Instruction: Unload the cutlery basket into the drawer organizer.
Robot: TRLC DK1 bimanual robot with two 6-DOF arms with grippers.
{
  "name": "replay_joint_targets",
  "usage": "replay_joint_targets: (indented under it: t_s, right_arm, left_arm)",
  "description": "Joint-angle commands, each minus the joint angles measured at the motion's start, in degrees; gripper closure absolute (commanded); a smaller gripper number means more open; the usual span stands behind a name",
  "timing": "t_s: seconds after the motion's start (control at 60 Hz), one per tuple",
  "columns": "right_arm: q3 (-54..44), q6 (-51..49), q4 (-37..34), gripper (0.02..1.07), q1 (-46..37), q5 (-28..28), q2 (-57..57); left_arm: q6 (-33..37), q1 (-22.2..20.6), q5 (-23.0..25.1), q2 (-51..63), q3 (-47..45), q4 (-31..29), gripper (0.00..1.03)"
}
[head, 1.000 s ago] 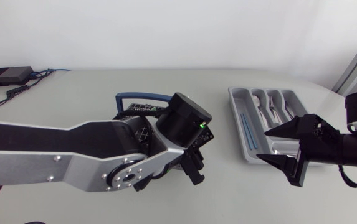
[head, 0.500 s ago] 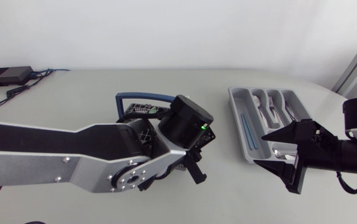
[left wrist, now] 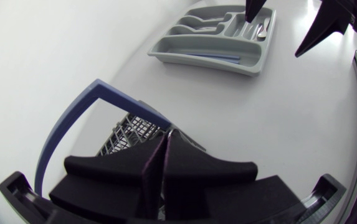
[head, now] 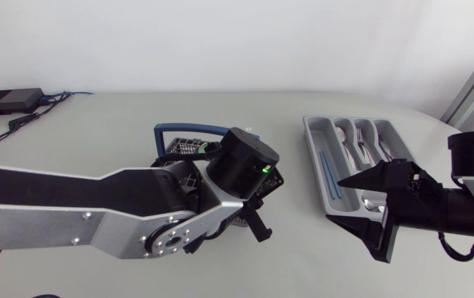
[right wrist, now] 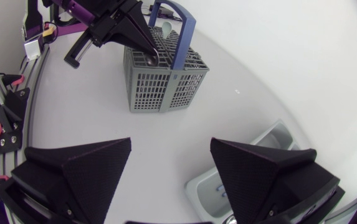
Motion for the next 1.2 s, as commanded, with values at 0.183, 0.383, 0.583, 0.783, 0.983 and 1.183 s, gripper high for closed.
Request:
replay_joint_targets:
  t_s: [0.183, 0.383, 0.583, 0.783, 0.983, 1.183]
  right_arm:
    - [-4.06, 10.03, 6.2, 0.11, 5.2, 4.2, -4.67]
    - [-4.94, 14.42, 7.43, 0.11, 9.59, 6.49, -7.13]
    - [-4.85, 17.76, 8.13, 0.11, 12.14, 8.42, -10.21]
    - [-3.97, 20.93, 8.22, 0.11, 14.16, 10.26, -12.23]
    - [-3.36, 24.0, 9.89, 0.11, 17.77, 14.84, -13.81]
    - [-2.48, 26.55, 11.91, 0.11, 21.11, 20.72, -14.87]
  left_arm:
    - [2.45, -0.16, 0.38, -4.03, -2.03, -0.07, 0.91]
    - [3.51, -0.07, 0.03, -7.28, -2.03, -0.24, 0.91]
    - [4.83, -0.07, -0.76, -11.5, -1.68, -1.03, 0.91]
    - [5.09, 0.01, -1.2, -15.36, -0.89, -2.53, 0.91]
    - [5.27, 0.19, -1.55, -19.76, 1.4, -4.29, 0.91]
    - [0.52, 1.16, 2.4, -20.11, 5.53, -8.07, 0.91]
